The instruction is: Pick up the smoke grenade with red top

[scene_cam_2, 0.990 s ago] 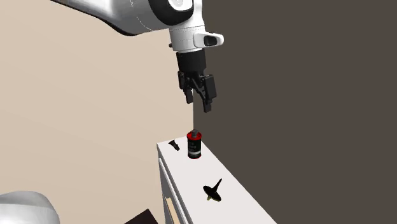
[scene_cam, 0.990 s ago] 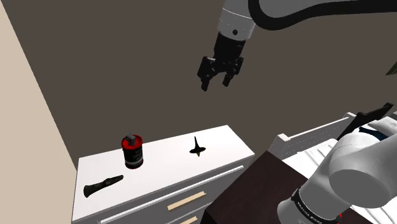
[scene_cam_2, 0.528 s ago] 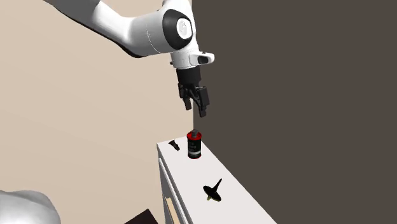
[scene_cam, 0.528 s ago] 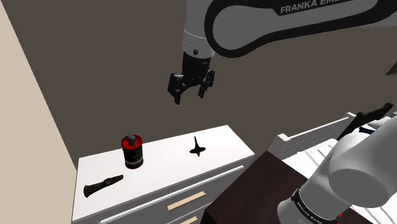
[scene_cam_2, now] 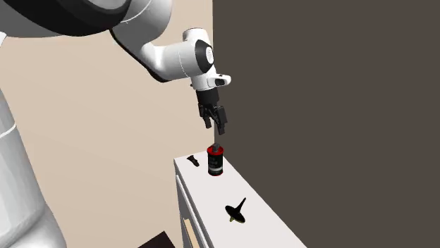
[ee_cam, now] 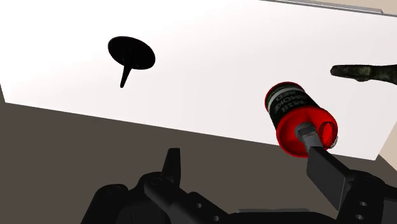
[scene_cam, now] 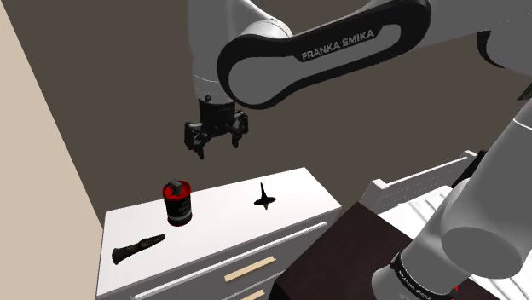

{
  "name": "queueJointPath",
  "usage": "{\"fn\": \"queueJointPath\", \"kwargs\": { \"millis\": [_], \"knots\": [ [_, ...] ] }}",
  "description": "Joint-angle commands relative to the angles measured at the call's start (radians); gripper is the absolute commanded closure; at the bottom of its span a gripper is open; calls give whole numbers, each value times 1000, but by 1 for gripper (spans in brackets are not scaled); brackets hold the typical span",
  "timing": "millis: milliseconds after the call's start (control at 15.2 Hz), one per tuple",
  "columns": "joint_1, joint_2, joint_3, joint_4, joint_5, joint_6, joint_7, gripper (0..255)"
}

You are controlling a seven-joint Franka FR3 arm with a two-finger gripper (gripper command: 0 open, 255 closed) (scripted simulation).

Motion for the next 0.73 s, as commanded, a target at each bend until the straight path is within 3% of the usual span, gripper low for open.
{"fn": "queueJointPath", "kwargs": {
  "millis": [0,330,660],
  "knots": [
    [25,94,14,64,-68,-7,71,0],
    [119,321,-3,251,-209,-50,190,0],
    [231,540,-46,477,-303,-115,252,0]
  ]
}}
